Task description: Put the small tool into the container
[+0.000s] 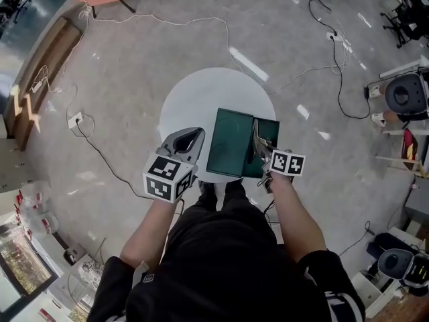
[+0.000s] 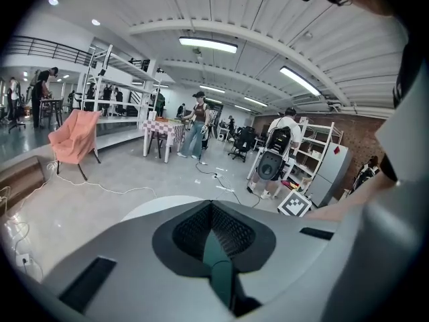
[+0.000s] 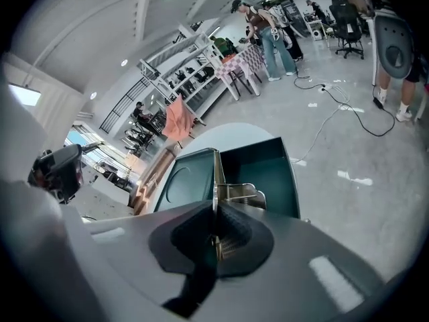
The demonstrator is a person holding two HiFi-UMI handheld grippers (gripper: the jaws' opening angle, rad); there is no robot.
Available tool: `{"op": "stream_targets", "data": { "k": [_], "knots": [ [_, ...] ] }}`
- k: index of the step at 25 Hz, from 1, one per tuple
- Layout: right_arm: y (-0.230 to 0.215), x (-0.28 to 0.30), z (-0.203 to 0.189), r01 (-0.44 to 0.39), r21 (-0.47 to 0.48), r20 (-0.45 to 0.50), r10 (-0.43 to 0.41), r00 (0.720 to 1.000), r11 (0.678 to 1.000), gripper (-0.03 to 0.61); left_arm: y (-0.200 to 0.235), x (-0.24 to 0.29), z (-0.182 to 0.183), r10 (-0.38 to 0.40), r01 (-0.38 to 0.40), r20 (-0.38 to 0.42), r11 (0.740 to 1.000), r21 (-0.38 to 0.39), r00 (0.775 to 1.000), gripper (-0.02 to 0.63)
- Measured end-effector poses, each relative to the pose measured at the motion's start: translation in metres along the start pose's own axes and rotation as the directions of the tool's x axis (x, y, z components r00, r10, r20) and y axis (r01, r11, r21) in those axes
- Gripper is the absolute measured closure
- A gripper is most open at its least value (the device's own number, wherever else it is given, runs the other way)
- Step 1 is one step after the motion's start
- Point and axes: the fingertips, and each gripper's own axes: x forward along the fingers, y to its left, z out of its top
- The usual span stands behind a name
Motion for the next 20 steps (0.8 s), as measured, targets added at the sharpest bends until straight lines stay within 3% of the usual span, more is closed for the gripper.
{"op": "stream_targets", "data": {
  "k": [10,13,20],
  "knots": [
    [-0.011,0.02,-0.017,0.063,-0.02,-0.09,-0.065,0.994,0.998,0.556,0.002,0.004,-0.01,-0.039,0.039,-0.028,0.999,0.008,0.999,0.607],
    [-0.014,0.018,-0.016,0.097,-0.072,-0.111,-0.104,0.988,0.993,0.467,-0.001,0.009,-0.009,-0.053,0.054,-0.022,0.999,0.011,0.998,0.607],
    [-0.021,0.004,-0.013,0.199,-0.162,-0.121,-0.22,0.968,0.966,0.382,-0.005,0.009,0.001,-0.078,0.078,0.007,0.997,0.009,0.997,0.607]
  ]
}}
